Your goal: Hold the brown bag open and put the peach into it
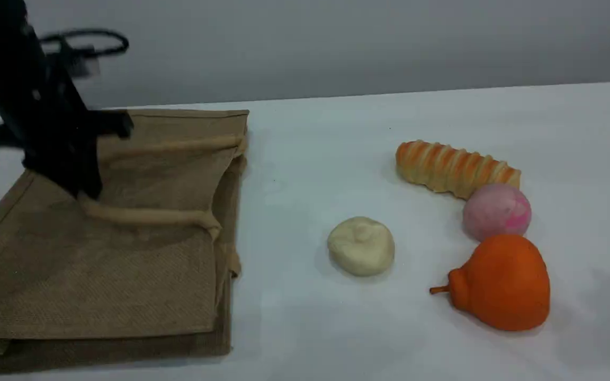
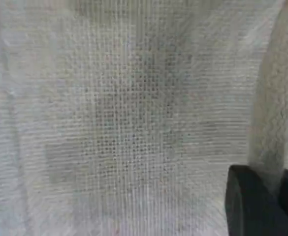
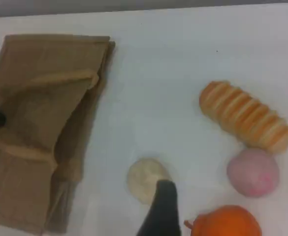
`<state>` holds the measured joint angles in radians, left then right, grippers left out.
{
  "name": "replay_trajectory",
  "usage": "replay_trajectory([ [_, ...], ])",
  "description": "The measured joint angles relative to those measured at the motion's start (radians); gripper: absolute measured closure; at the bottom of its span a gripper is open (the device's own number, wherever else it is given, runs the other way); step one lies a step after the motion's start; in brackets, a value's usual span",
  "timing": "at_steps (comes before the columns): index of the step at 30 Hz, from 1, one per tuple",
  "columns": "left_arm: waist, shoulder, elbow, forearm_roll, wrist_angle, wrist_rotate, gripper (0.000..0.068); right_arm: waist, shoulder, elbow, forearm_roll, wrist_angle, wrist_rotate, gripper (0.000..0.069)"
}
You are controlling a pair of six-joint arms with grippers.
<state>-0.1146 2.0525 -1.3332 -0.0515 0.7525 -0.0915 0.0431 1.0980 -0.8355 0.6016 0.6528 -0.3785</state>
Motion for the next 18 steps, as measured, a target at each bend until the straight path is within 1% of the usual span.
replay_trajectory([
  [3, 0.0, -0.065, -0.03, 0.0, 0.06, 0.056, 0.0584, 0.0, 0.0, 0.0, 0.0, 0.0, 0.0, 0.0104],
  [9, 0.0, -0.18, -0.092, -0.003, 0.218, 0.189, 0.0584, 0.0, 0.0, 0.0, 0.0, -0.001, -0.016, 0.0104],
  [14, 0.0, -0.23, -0.132, -0.047, 0.37, 0.317, 0.0584, 0.0, 0.0, 0.0, 0.001, -0.001, -0.018, 0.0104],
  [18, 0.0, -0.24, -0.189, -0.053, 0.472, 0.4, 0.0584, 0.0, 0.0, 0.0, 0.001, 0.014, -0.018, 0.0104],
])
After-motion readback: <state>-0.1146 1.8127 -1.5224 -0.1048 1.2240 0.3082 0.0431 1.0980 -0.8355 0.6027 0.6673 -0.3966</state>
